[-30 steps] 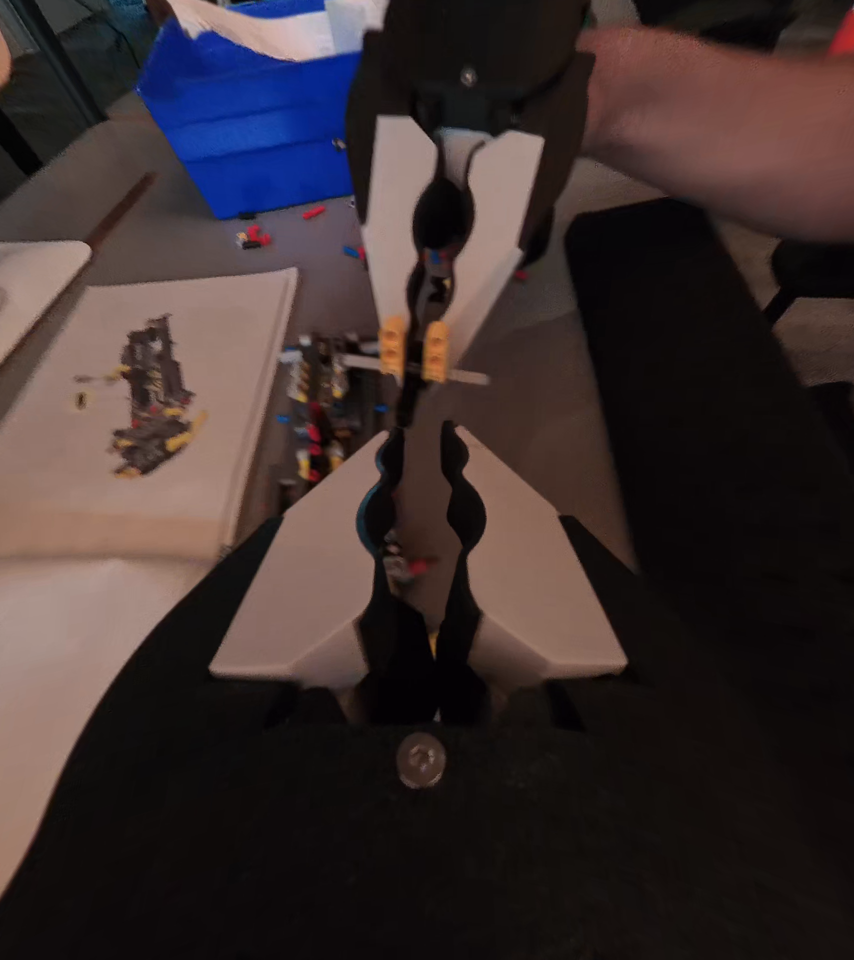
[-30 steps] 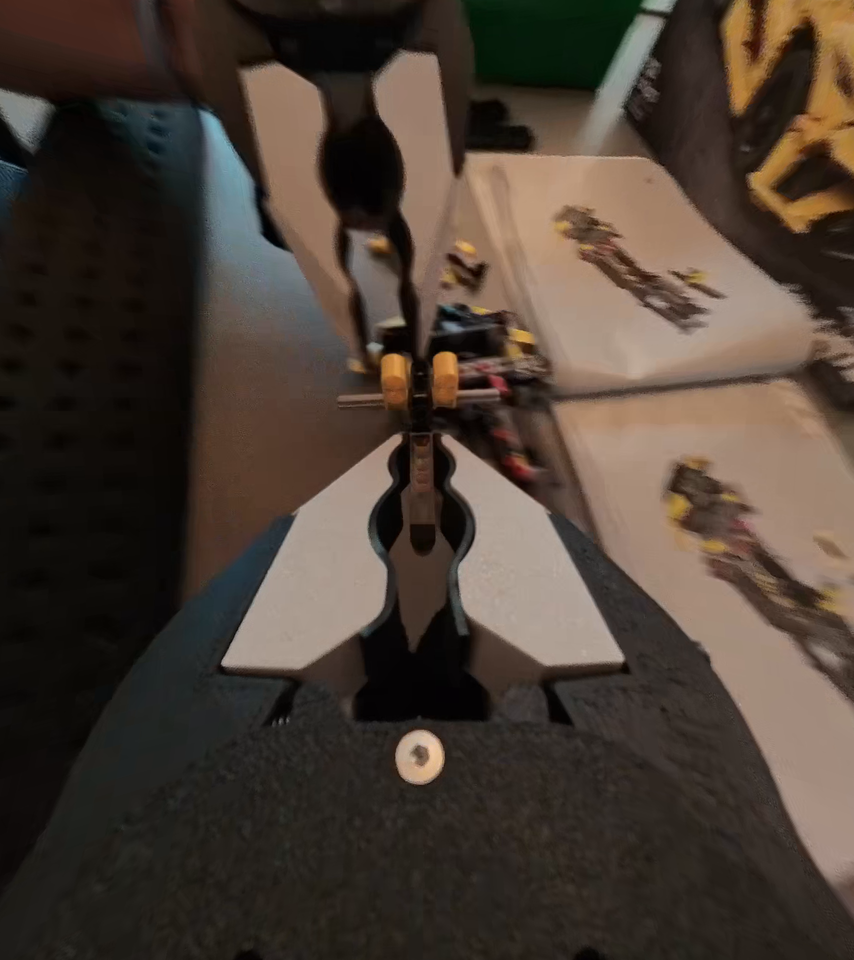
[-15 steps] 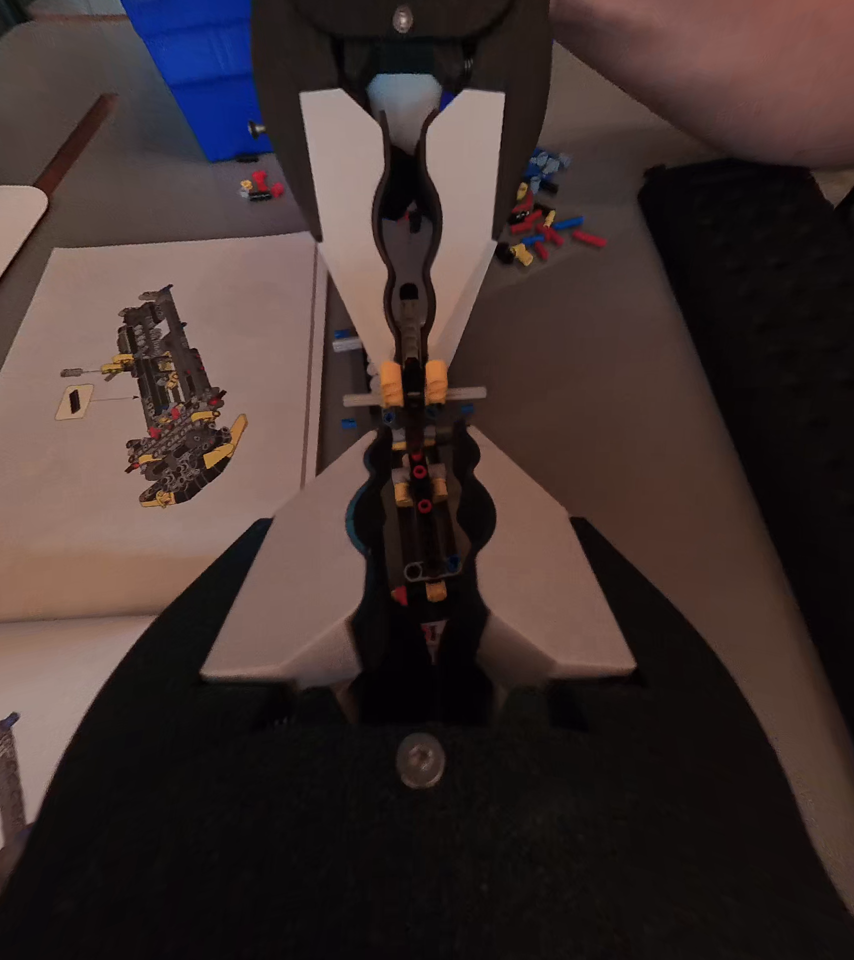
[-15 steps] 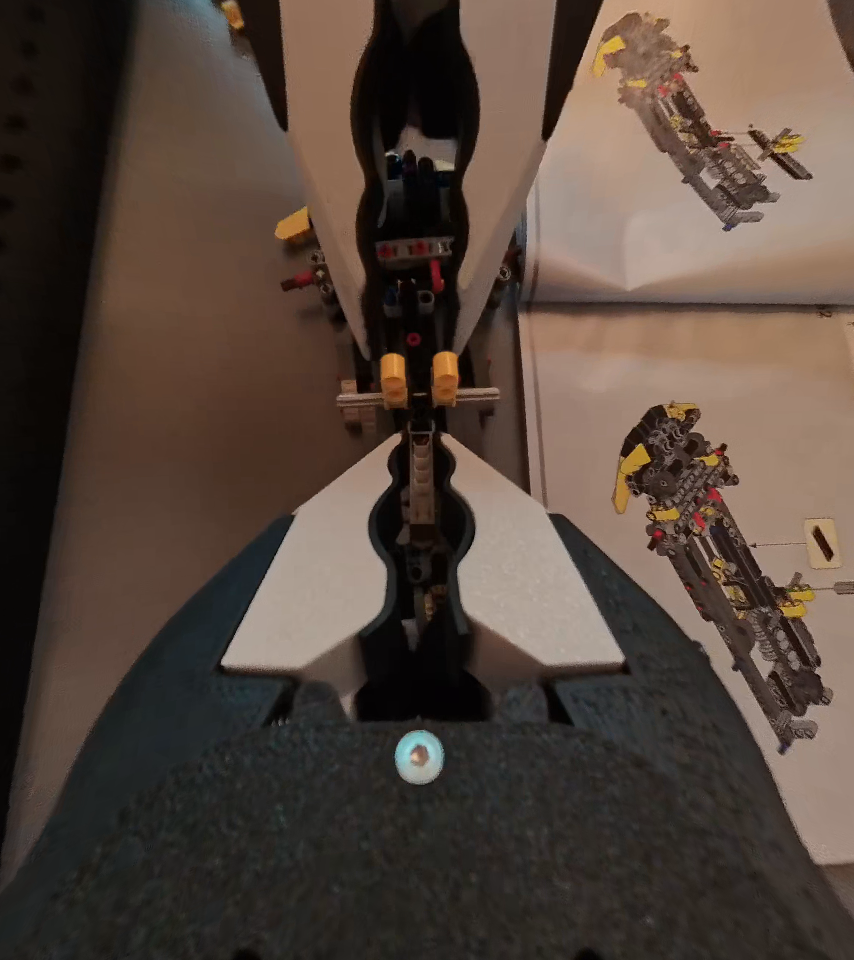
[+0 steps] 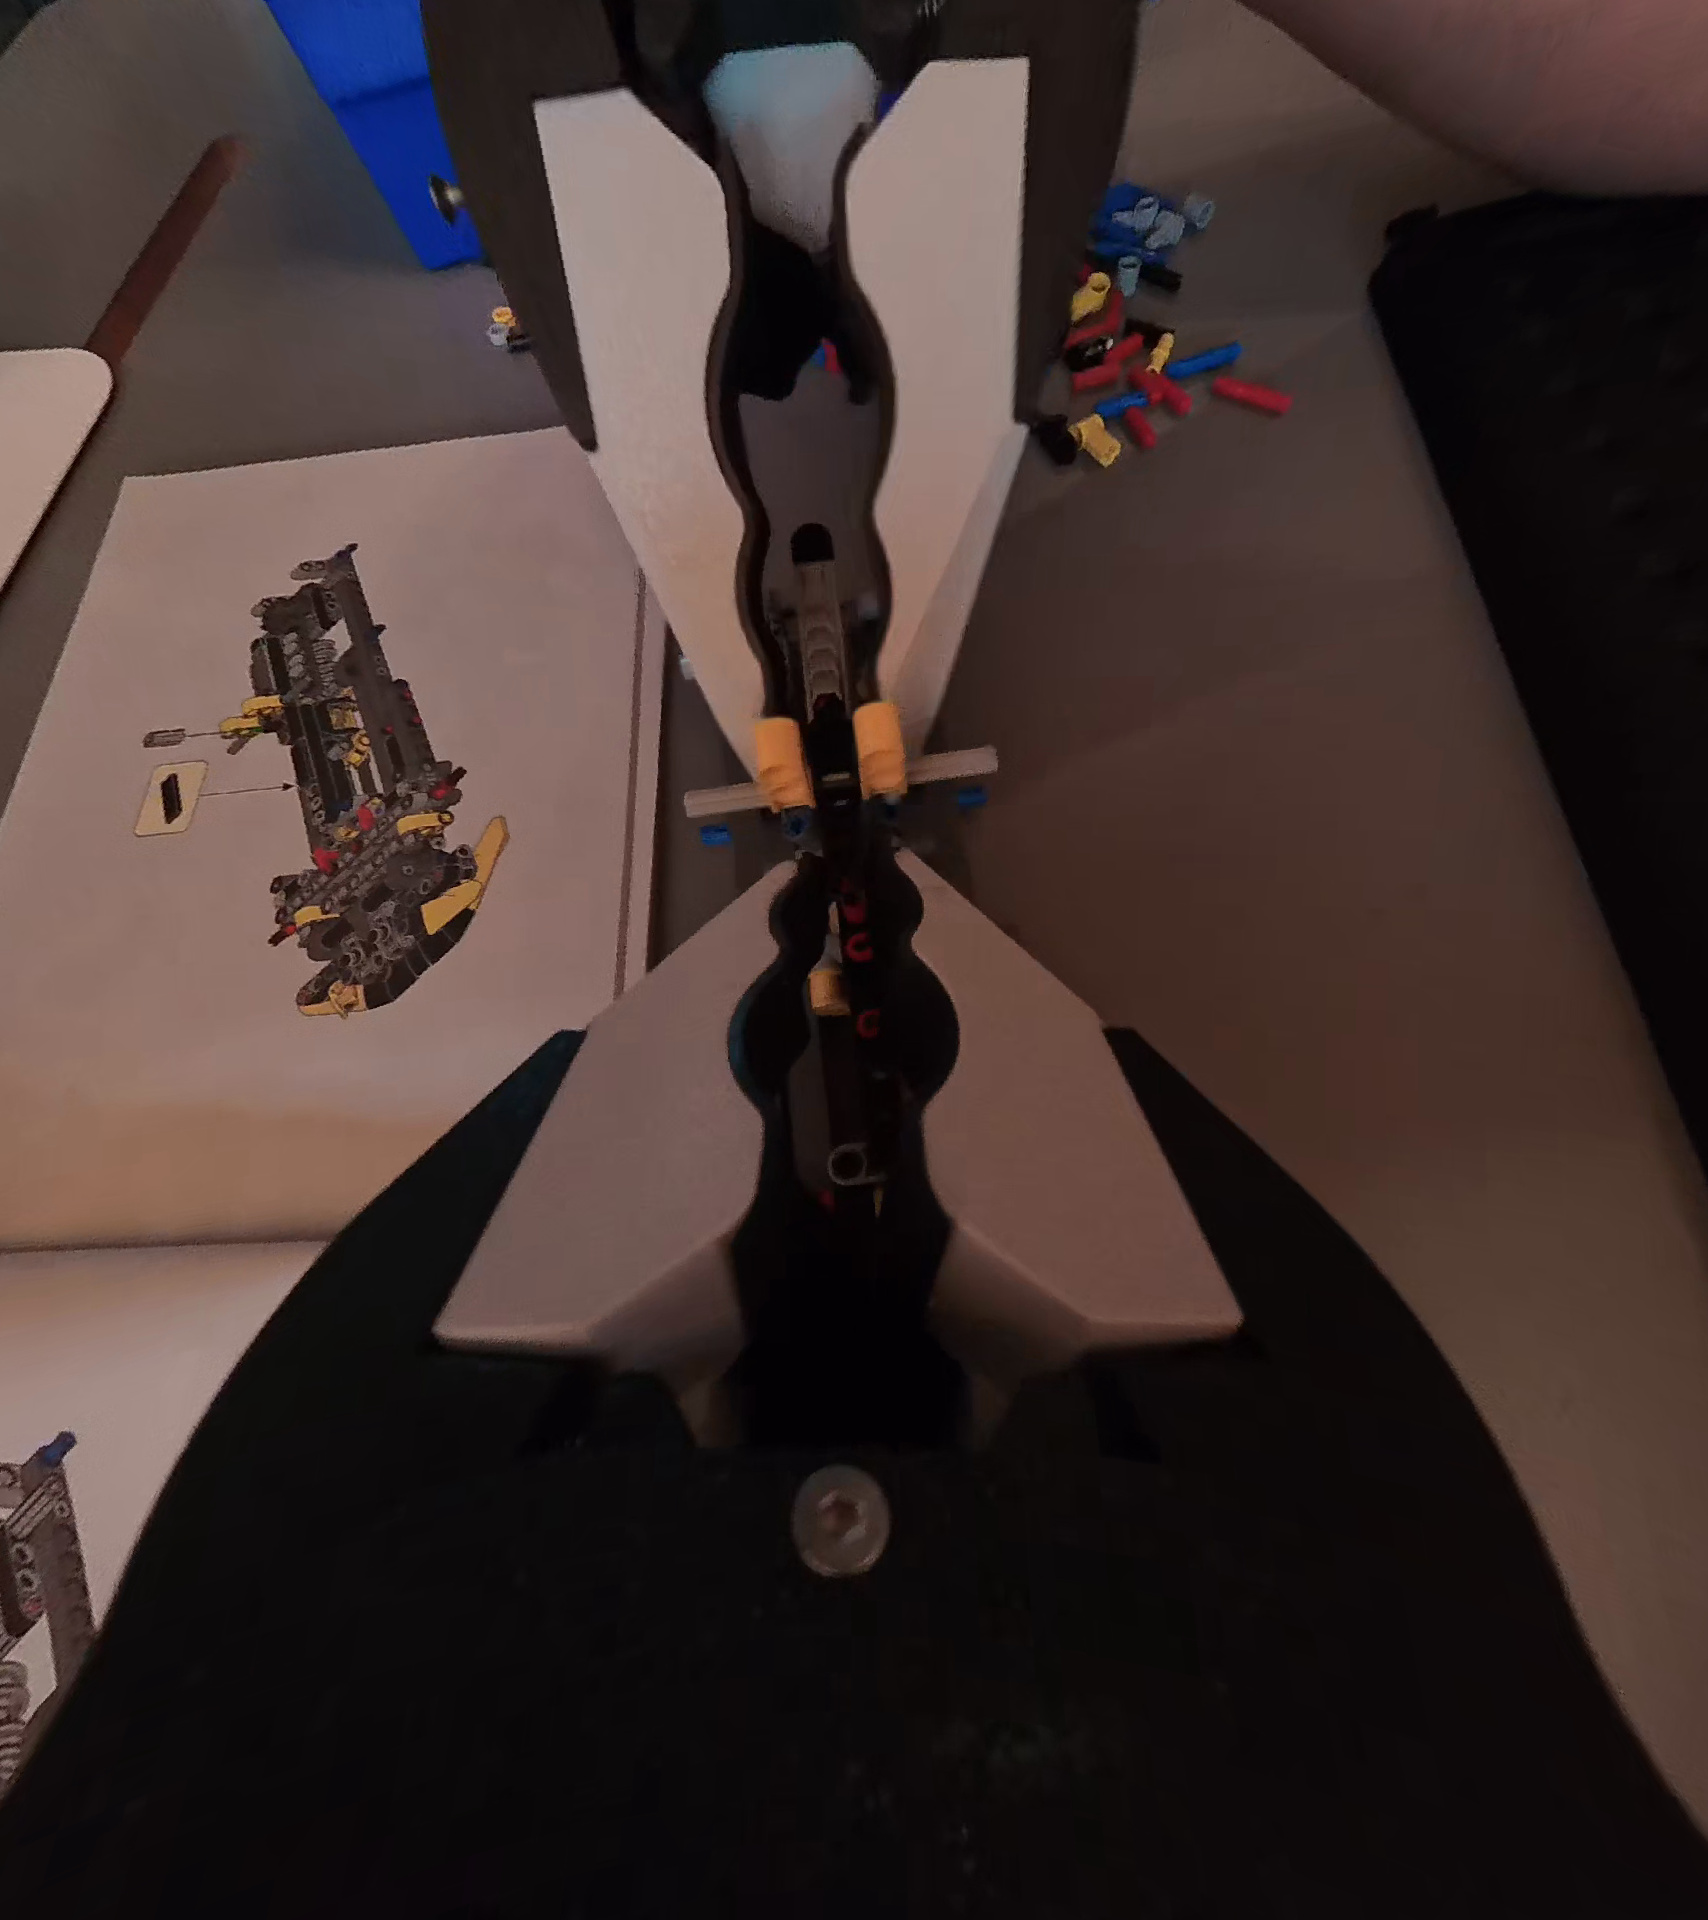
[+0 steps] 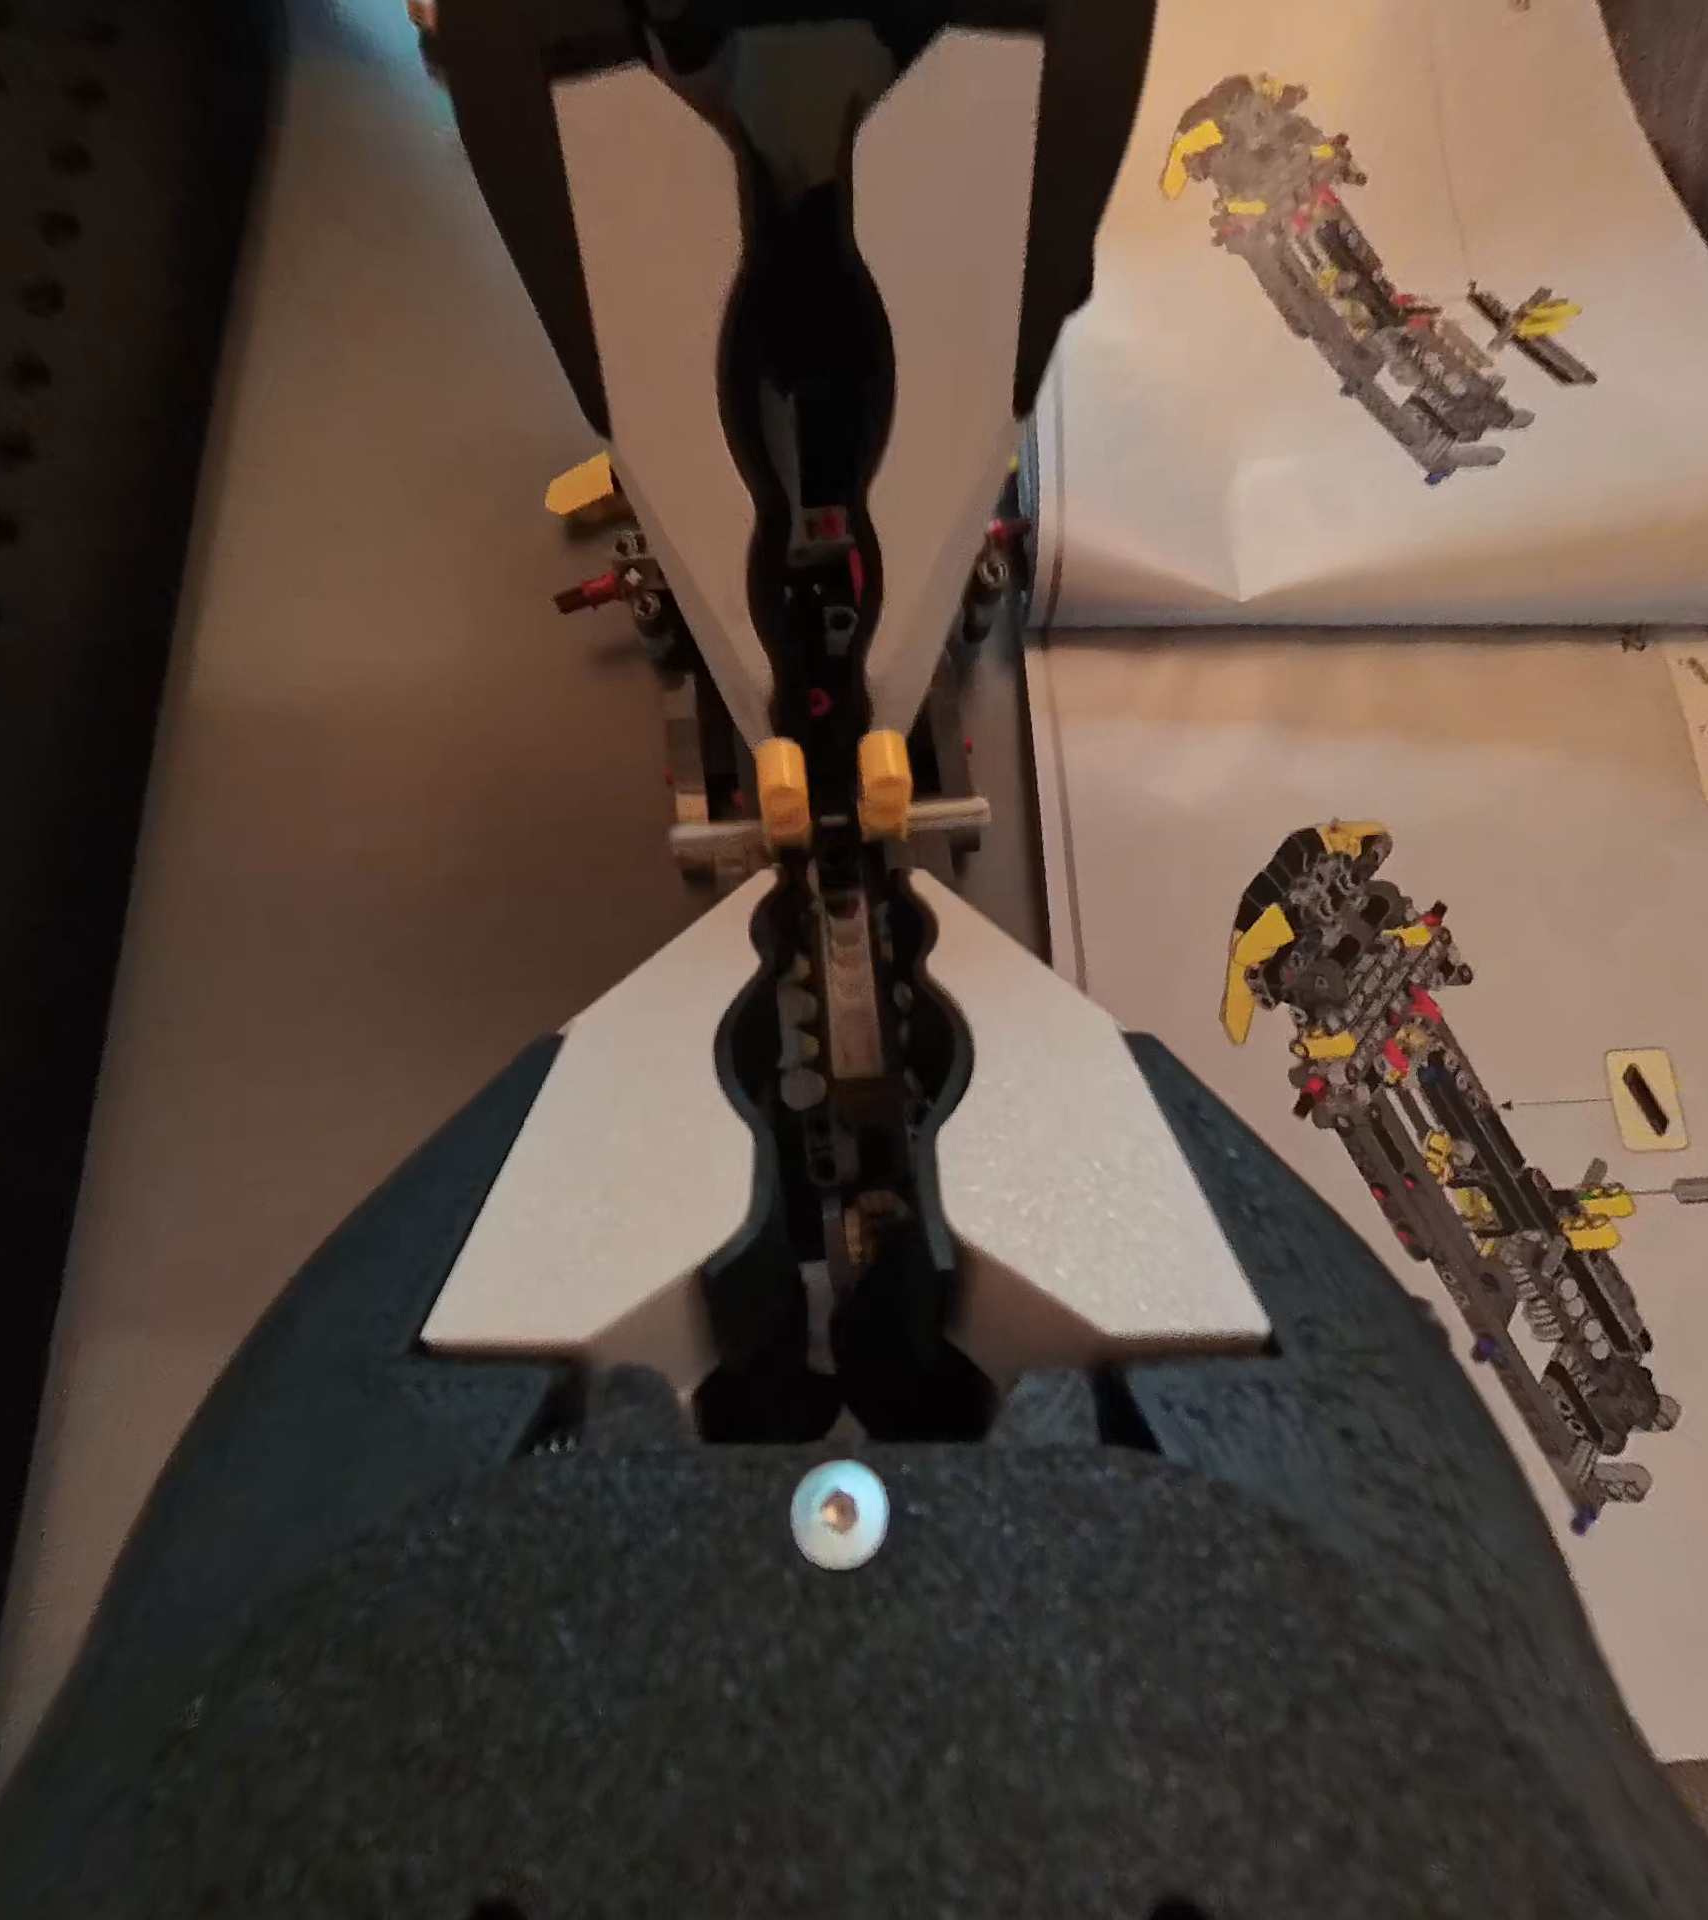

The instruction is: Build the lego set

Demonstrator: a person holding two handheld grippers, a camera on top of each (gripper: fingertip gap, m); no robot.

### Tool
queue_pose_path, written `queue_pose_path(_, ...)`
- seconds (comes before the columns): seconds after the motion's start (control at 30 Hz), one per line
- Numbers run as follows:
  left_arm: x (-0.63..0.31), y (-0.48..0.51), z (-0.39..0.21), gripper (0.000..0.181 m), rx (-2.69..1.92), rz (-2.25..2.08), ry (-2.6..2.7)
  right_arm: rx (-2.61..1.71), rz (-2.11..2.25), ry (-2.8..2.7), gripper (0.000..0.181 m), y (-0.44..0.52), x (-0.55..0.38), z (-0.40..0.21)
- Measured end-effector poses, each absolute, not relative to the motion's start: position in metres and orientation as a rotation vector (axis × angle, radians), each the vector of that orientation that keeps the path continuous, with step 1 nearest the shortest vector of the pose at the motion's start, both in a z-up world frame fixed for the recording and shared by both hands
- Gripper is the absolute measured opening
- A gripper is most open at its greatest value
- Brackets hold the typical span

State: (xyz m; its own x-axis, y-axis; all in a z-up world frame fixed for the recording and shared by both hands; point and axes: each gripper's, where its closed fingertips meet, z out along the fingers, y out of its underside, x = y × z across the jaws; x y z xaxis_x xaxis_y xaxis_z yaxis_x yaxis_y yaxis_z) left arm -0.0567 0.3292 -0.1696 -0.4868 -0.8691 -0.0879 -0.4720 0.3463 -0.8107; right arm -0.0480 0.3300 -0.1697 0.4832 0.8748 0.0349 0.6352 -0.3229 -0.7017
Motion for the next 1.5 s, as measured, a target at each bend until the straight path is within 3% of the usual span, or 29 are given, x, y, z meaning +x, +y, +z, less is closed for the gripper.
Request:
queue_pose_path(0.1,-0.056,0.329,-0.171,0.005,-1.159,-0.975,2.106,-2.044,0.397,-1.288,0.007,0.329,-0.051,-0.17)
queue_pose_path(0.83,-0.056,0.328,-0.174,0.005,-1.213,-1.001,2.102,-2.075,0.535,-1.222,0.007,0.33,-0.05,-0.181)
queue_pose_path(1.2,-0.057,0.329,-0.177,0.006,-1.249,-1.01,2.095,-2.075,0.458,-1.199,0.021,0.328,-0.043,-0.175)
queue_pose_path(1.33,-0.064,0.335,-0.175,0.029,-1.289,-1.011,2.085,-2.093,0.482,-1.08,0.029,0.317,-0.032,-0.155)
queue_pose_path(1.5,-0.084,0.347,-0.164,0.028,-1.319,-1.041,2.048,-2.021,0.333,-0.961,0.037,0.306,-0.035,-0.126)
